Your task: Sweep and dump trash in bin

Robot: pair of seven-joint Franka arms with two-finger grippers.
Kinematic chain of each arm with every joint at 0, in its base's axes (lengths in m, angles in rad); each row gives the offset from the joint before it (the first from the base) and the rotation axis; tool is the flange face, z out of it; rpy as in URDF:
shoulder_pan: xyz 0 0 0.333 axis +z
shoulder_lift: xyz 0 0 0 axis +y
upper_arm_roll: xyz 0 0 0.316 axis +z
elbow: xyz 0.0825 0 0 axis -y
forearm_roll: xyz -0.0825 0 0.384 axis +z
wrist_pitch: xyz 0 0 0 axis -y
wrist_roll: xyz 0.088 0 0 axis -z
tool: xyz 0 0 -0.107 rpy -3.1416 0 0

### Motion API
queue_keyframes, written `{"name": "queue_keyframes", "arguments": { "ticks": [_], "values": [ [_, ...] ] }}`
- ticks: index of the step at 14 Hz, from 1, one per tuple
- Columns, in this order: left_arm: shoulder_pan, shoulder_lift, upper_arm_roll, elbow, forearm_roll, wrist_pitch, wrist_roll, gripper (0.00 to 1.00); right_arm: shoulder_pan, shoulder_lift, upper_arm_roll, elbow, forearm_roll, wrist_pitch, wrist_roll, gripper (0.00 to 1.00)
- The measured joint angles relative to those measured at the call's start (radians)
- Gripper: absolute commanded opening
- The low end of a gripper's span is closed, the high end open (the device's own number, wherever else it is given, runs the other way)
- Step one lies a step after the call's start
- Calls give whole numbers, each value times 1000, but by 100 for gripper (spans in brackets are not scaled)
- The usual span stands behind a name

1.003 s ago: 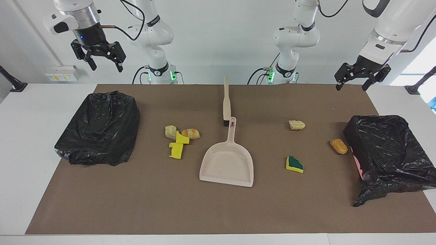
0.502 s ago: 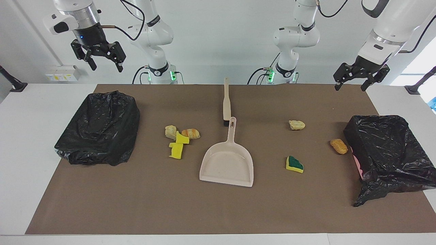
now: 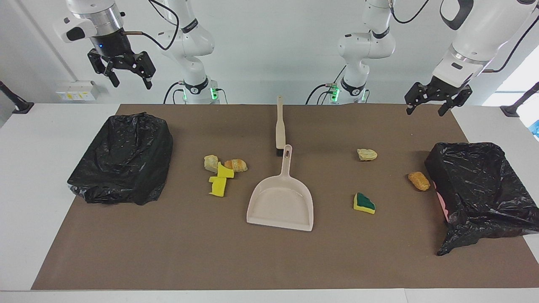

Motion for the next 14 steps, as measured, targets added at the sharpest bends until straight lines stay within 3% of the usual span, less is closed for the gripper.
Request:
{"name": "queue_keyframes", "arguments": {
  "ticks": [3, 9, 14],
  "values": [
    [-45, 1, -2, -61, -28, 75, -1, 100, -19, -3, -7, 0, -1, -9, -1, 100],
    [-232, 6, -8, -248, -38, 249, -135, 100, -24, -12, -3, -22, 0, -20, -4, 100],
    [-338, -44, -9, -460, -51, 469, -264, 100, -24, -12, -3, -61, -1, -17, -4, 100]
  ]
}}
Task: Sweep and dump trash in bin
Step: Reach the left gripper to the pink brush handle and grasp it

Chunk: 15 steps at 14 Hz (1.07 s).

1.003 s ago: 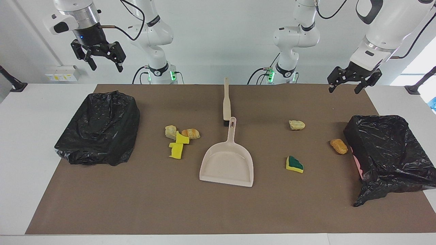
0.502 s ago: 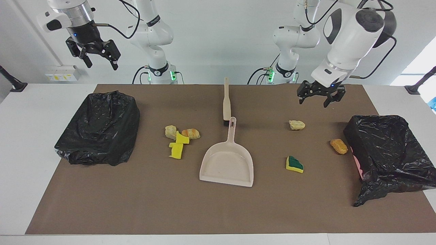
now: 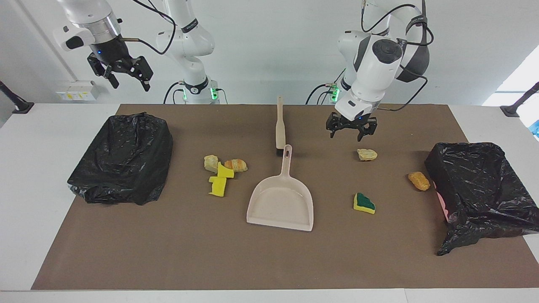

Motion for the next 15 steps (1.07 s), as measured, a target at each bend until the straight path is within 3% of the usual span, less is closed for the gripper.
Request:
{"name": "queue_keyframes", "arguments": {
  "ticks": [5, 10, 15],
  "values": [
    [-119, -93, 1, -132, -8, 27, -102, 100, 0, 0, 0, -22, 0, 6, 0, 100],
    [-339, -79, -1, -327, -9, 243, -313, 100, 5, 0, 6, -50, 0, 20, -2, 100],
    [-548, -54, -2, -414, -9, 378, -517, 99, 27, 5, 15, -116, 0, 116, -1, 100]
  ]
}}
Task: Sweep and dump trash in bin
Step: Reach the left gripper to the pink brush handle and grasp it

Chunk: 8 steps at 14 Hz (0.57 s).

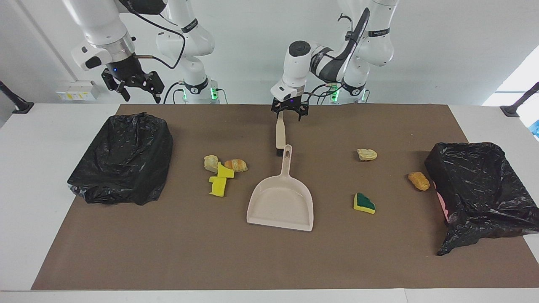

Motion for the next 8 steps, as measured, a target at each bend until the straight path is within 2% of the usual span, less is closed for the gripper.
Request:
{"name": "queue_keyframes", "arguments": {
  "ticks": [3, 6, 8],
  "values": [
    [-50, 1, 0, -3, 0, 8, -49, 28, 0, 1, 0, -20, 0, 6, 0, 100],
    [-50, 1, 5, -3, 0, 8, -50, 0, 0, 1, 0, -26, 0, 6, 0, 100],
    [-50, 1, 7, -4, 0, 7, -50, 0, 0, 1, 0, -29, 0, 6, 0, 100]
  ]
}}
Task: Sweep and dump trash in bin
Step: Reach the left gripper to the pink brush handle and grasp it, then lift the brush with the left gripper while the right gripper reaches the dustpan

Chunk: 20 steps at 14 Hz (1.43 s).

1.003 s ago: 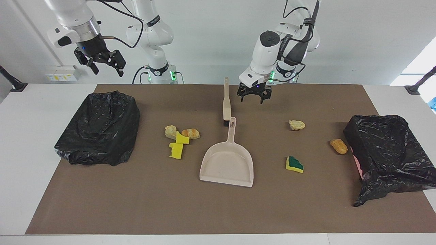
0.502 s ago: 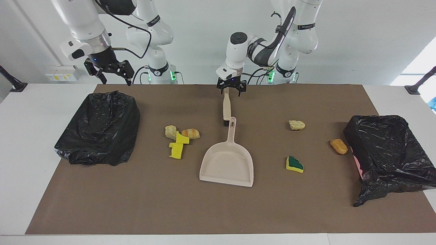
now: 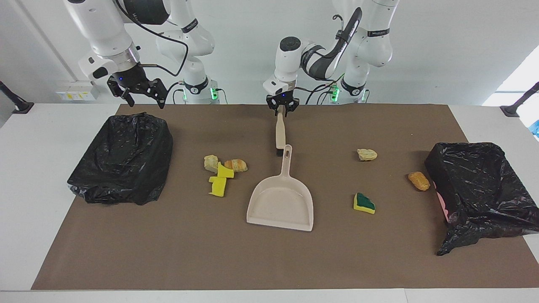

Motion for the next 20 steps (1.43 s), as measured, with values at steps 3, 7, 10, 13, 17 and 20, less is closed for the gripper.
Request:
{"name": "queue_keyframes", "arguments": {
  "ticks": [3, 7, 10, 13, 17, 20],
  "values": [
    [5, -3, 10, 4, -1, -25, 2, 0, 0, 0, 0, -4, 0, 1, 0, 100],
    [79, -25, 32, 71, -1, -244, 3, 0, 15, 0, 1, -4, 3, 3, 0, 100],
    [197, -33, 37, 99, 22, -301, 8, 0, 71, 1, 3, -5, 3, 14, 62, 100],
    [320, -32, 40, 146, 106, -340, 9, 0, 146, 26, 5, -7, 3, 54, 197, 100],
    [499, -2, 42, 216, 246, -368, 10, 0, 294, 152, 9, 3, 4, 164, 468, 100],
    [621, 34, 43, 252, 374, -426, 10, 0, 400, 299, 11, 73, 13, 235, 614, 100]
  ]
}}
